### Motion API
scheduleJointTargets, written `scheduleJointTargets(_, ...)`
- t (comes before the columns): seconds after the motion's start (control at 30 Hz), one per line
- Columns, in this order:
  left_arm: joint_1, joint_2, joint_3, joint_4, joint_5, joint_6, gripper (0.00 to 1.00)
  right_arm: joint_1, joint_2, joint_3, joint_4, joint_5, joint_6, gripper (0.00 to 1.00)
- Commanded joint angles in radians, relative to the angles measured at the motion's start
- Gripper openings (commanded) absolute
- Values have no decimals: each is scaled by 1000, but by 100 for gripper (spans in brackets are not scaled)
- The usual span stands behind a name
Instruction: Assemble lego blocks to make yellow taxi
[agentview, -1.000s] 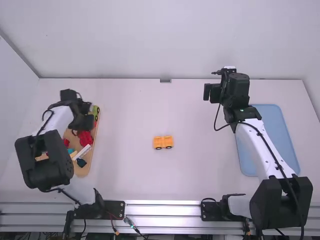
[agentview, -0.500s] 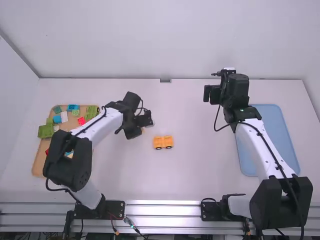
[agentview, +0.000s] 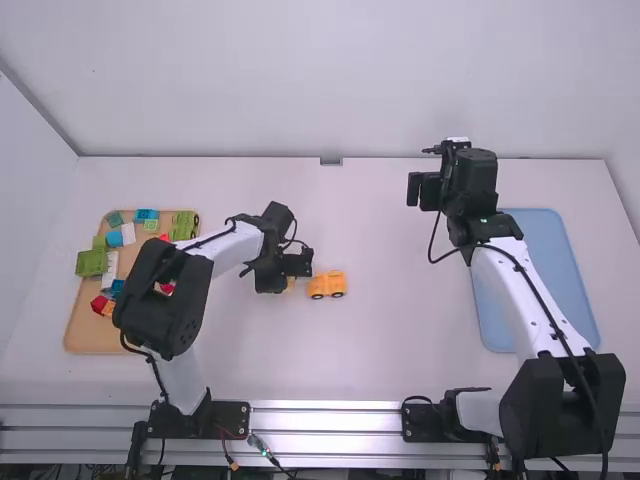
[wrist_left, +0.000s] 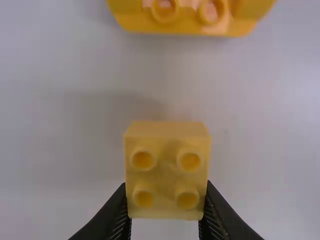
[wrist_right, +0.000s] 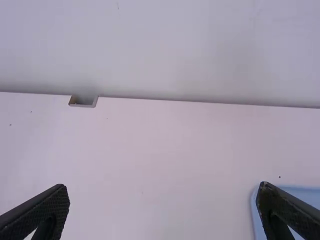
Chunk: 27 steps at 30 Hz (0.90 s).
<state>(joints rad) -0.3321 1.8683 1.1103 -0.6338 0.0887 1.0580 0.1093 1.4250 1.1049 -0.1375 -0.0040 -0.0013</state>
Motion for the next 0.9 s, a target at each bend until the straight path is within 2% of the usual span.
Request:
scheduleJointTargets(0.0, -1, 0, -43, 27, 42, 32, 10, 2, 11, 39, 2, 2, 5, 99)
scheduleJointTargets(0.2, -1, 0, -128, 116, 2, 175, 8, 2, 11, 39, 10, 2, 5, 99)
scheduleJointTargets(0.27, -1, 0, -141, 134, -2, 191, 17, 2, 11, 39, 13, 2, 5, 99)
scheduleJointTargets(0.3, -1, 0, -148, 147, -3, 192, 56, 2, 11, 39, 16, 3, 5, 99)
scheduleJointTargets(0.33, -1, 0, -151, 169, -13, 190, 99, 2, 11, 39, 21, 2, 5, 99)
scheduleJointTargets(0.47, -1, 0, -137, 166, -6, 197, 99, 2, 11, 39, 30, 2, 5, 99)
scheduleJointTargets(0.53, 6, -4, -106, 88, 56, 264, 99, 2, 11, 39, 34, 2, 5, 99)
scheduleJointTargets(0.6, 38, -21, -48, -61, 179, 389, 99, 2, 11, 39, 34, 3, 5, 99)
scheduleJointTargets(0.63, 38, -21, -48, -61, 179, 389, 99, 2, 11, 39, 34, 3, 5, 99)
scheduleJointTargets(0.7, 92, -26, -4, -117, 330, 481, 99, 3, 11, 39, 31, 2, 5, 99)
scheduleJointTargets(0.73, 130, -26, 1, -111, 437, 527, 99, 2, 11, 39, 27, 2, 5, 99)
scheduleJointTargets(0.87, 223, -15, -29, -26, 669, 566, 99, 4, 11, 39, 18, 2, 5, 99)
